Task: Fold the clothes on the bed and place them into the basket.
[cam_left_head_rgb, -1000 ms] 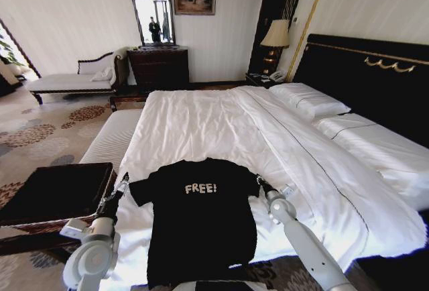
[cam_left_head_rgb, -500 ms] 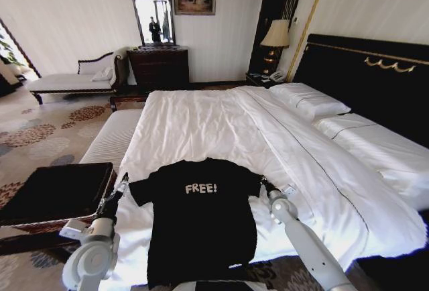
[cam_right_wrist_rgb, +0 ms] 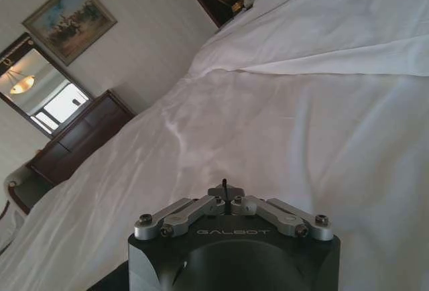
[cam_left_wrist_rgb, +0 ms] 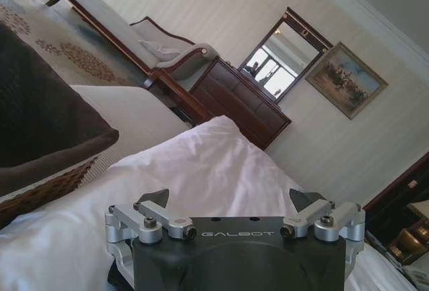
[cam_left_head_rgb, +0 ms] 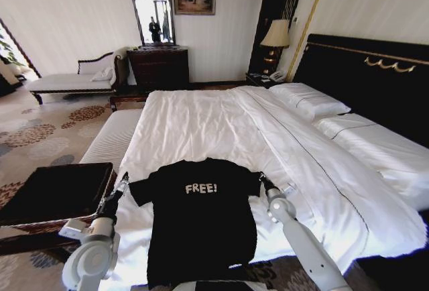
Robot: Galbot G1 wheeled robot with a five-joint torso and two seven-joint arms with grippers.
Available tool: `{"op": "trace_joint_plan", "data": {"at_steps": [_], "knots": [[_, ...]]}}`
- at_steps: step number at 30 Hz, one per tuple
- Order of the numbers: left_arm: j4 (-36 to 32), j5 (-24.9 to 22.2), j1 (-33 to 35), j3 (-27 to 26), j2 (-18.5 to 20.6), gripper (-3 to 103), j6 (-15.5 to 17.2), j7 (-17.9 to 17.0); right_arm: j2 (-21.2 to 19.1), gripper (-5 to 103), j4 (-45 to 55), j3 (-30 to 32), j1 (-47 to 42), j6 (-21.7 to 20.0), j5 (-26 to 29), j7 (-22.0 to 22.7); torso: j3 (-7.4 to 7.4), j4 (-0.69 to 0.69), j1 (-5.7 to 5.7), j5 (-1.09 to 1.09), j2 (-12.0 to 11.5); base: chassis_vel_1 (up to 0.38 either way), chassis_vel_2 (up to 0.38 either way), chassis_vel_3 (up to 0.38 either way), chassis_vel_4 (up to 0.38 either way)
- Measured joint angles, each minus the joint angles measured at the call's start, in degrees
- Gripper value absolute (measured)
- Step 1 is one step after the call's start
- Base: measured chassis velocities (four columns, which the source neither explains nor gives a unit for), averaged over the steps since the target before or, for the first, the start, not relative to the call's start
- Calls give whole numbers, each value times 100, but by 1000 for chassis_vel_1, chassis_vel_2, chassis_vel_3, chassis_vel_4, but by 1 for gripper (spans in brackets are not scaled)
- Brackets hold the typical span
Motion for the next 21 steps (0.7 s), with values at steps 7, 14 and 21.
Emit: {"op": "trace_joint_plan", "data": {"at_steps": [7, 14, 21], "knots": [[-10, 14, 10, -4, -7, 100, 6, -24, 125, 0, 537, -434, -69, 119, -41, -184, 0, 0, 0, 0, 1, 0, 0, 0, 0], [-14, 18, 2, -13, 17, 100, 15, -55, 436, 0, 452, -922, -5, 232, -297, -322, 0, 1, 0, 2, 0, 0, 0, 0, 0], [-12, 6, -1, -56, 57, 100, 20, -69, 785, 0, 58, -1299, 135, 314, -514, -361, 0, 1, 0, 1, 0, 0, 0, 0, 0]]}}
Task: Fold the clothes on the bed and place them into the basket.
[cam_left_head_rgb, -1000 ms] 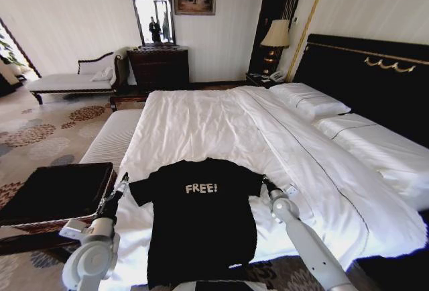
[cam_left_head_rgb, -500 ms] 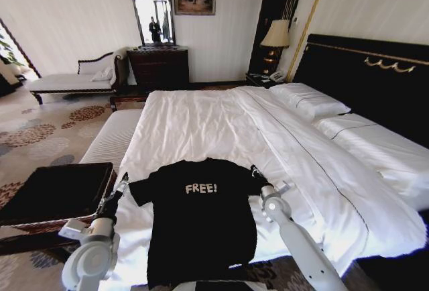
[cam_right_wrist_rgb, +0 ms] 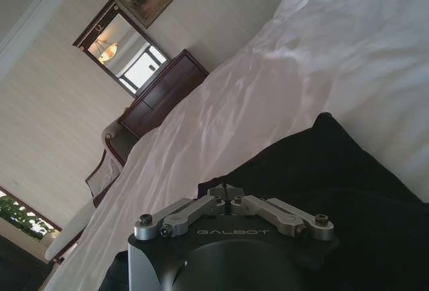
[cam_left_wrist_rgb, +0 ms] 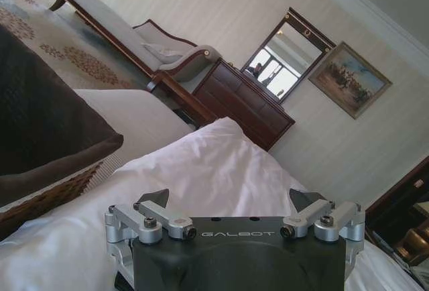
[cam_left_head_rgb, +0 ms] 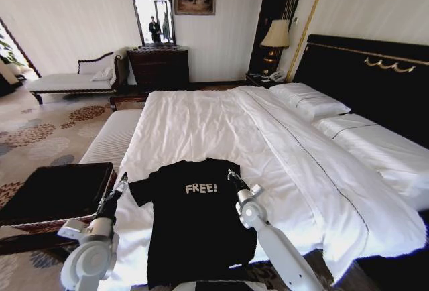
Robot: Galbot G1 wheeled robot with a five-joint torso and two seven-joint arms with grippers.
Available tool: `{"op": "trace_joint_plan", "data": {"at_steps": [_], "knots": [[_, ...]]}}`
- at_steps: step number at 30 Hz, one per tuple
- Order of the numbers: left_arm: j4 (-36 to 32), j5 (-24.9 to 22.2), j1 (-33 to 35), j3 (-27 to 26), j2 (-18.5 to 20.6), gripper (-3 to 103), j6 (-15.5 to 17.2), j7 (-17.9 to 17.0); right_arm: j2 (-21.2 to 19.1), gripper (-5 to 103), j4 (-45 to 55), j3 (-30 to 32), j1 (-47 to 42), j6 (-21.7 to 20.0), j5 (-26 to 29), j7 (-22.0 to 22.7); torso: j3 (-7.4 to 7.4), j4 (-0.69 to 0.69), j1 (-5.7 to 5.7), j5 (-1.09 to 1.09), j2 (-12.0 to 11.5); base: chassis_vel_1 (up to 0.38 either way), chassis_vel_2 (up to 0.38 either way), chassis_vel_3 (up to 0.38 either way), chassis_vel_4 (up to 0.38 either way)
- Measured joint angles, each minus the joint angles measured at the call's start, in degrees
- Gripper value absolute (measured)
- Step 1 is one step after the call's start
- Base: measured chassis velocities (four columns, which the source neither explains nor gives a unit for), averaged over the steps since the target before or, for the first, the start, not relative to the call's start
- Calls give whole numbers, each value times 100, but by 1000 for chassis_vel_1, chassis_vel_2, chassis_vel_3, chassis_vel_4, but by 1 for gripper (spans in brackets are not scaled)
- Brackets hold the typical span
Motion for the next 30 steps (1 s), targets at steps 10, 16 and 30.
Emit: {"op": "trace_joint_plan", "data": {"at_steps": [10, 16, 30], "knots": [[107, -19, -54, 16, 3, 100, 2, -5, 180, 0, -211, -234, 103, 62, -176, 3, 0, 0, 0, 0, 0, 0, 0, 0, 0], [201, -18, -101, 31, -8, 100, 4, -6, 80, 21, 111, -142, -34, 221, -192, -275, 0, -1, 0, 1, -1, 0, 0, 0, 0], [1072, -922, -464, 39, 69, 100, 176, -179, 64, 66, 663, 1021, -404, 375, -45, -344, 0, -1, 0, -1, -1, 0, 0, 0, 0]]}}
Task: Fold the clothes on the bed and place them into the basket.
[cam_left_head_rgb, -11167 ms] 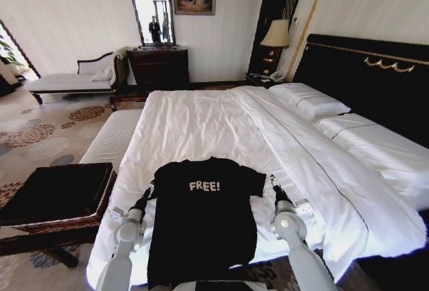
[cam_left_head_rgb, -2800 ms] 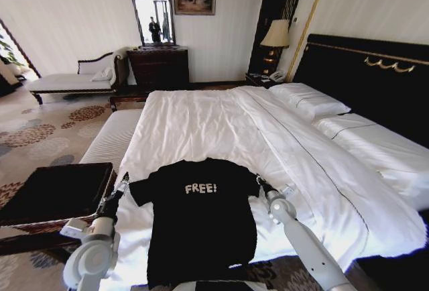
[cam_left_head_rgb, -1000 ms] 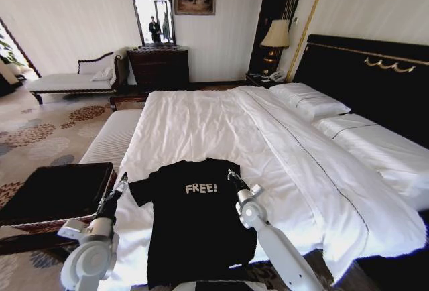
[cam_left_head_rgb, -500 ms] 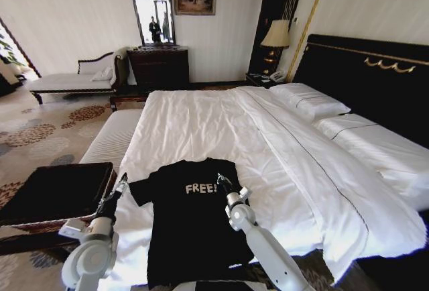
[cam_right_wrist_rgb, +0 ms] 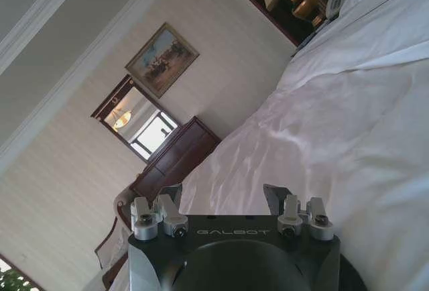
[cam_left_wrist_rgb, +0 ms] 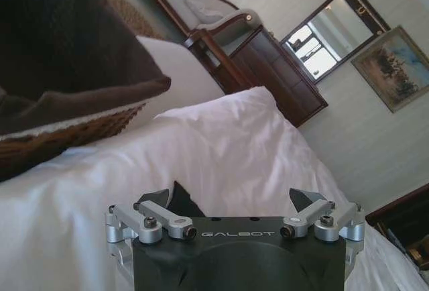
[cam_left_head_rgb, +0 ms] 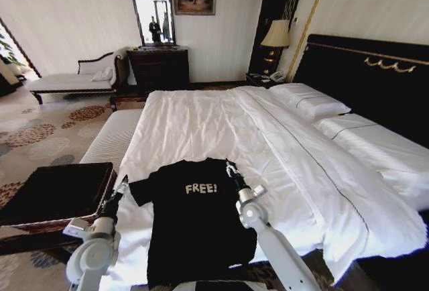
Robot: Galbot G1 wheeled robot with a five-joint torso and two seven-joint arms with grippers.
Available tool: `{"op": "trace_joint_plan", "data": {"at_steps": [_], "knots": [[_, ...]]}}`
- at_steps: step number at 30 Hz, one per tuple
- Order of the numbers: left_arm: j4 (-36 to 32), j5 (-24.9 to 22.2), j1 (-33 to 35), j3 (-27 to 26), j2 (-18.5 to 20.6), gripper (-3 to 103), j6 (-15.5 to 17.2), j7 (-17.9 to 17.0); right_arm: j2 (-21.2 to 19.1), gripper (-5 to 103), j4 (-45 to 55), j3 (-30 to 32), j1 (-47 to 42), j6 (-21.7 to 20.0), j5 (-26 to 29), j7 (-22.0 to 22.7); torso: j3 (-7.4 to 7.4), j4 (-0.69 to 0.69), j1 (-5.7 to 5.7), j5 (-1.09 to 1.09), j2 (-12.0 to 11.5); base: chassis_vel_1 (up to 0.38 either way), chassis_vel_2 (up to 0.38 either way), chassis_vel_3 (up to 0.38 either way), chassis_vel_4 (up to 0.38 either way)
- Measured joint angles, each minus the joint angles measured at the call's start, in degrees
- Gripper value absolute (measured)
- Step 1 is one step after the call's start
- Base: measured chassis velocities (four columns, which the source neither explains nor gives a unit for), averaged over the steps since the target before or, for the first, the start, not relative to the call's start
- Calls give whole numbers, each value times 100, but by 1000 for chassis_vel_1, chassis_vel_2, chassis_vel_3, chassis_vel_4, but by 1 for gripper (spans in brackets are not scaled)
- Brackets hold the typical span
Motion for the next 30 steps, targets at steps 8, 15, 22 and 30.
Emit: {"op": "trace_joint_plan", "data": {"at_steps": [8, 15, 22, 30], "knots": [[566, -798, -428, 16, 95, 100, 212, 36, 76, 97, 168, 431, -285, -41, -38, 158, 0, 0, 0, 2, 0, 0, 0, 0, 0], [907, -604, -767, 85, 362, 100, 256, 68, 108, 100, 275, 557, -507, -55, -63, 234, 0, 0, 0, 2, 0, 0, 0, 0, 0], [1409, -116, -964, 149, 808, 100, 259, 236, 143, 100, 363, 632, -719, -89, -133, 352, 0, 1, 0, 2, 0, 0, 0, 0, 0], [1816, -301, -1122, 261, 745, 102, 111, 526, 173, 100, 403, 624, -774, -126, -179, 461, 0, 1, 0, 2, 0, 0, 0, 0, 0]]}}
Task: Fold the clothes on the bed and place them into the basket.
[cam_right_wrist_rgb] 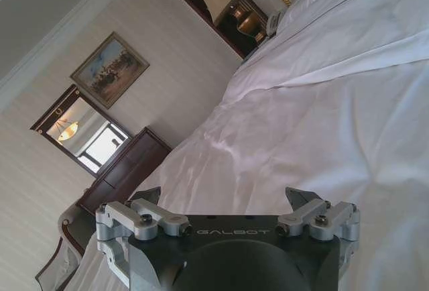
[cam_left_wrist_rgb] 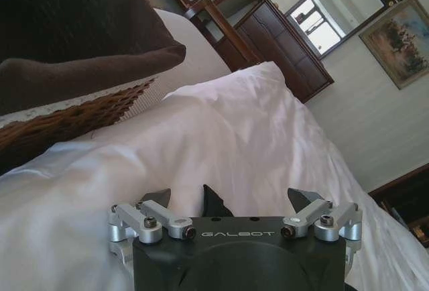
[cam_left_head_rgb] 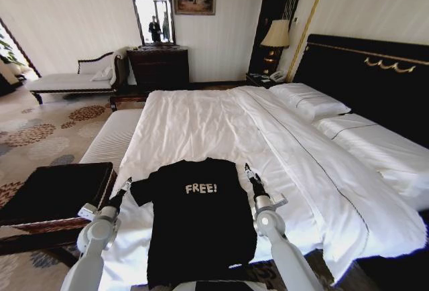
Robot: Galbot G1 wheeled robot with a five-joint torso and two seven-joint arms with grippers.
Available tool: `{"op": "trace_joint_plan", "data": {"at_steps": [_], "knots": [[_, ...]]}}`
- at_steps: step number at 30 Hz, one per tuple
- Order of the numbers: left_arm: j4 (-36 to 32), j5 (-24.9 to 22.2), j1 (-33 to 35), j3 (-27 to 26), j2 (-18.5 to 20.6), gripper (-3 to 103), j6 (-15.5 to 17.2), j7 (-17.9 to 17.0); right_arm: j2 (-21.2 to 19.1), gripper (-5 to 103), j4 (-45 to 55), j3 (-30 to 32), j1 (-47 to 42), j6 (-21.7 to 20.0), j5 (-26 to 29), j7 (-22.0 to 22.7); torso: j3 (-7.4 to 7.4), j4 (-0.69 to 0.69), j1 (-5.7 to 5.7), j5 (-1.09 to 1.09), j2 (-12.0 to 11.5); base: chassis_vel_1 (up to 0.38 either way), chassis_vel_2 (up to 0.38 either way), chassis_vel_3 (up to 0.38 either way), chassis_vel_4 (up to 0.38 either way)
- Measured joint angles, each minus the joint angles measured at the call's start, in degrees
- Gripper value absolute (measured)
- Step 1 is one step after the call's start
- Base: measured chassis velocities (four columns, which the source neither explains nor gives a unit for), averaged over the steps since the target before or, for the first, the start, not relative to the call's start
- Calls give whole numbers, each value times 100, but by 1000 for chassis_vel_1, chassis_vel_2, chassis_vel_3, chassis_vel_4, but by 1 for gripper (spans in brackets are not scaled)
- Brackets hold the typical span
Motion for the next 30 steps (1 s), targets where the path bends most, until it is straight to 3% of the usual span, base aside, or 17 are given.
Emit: {"op": "trace_joint_plan", "data": {"at_steps": [5, 8, 14, 17, 20, 26, 30], "knots": [[72, -60, -6, 31, -161, 88, -68, 80, -1, 100, 47, 4, -61, -20, -15, 63, 0, 0, 0, 0, 0, 0, 0, 0, 0], [72, -44, 9, 39, -194, 72, -79, 87, -21, 100, 60, 30, -103, -32, -15, 110, 0, 0, 0, 0, 0, 0, 0, 0, 0], [67, -19, 27, 30, -179, 55, -97, 90, -26, 100, 76, 55, -140, -35, -16, 145, 0, 0, 0, 0, 0, 0, 0, 0, 0], [65, -5, 55, 17, -167, 39, -105, 89, -24, 100, 93, 62, -176, -36, -27, 164, 0, 0, 0, 0, 0, 0, 0, 0, 0], [60, 8, 70, 16, -167, 34, -106, 86, -23, 100, 100, 73, -197, -35, -36, 172, 0, 0, 0, 0, 0, 0, 0, 0, 0], [45, 70, 71, 38, -210, 7, -106, 76, -58, 100, 151, 126, -254, -36, -38, 207, 0, 0, 0, 0, 0, 0, 0, 0, 0], [87, 95, 42, 41, -236, 1, -106, 74, -83, 100, 187, 169, -289, -36, -29, 216, 0, 0, 0, 0, 0, 0, 0, 0, 0]]}}
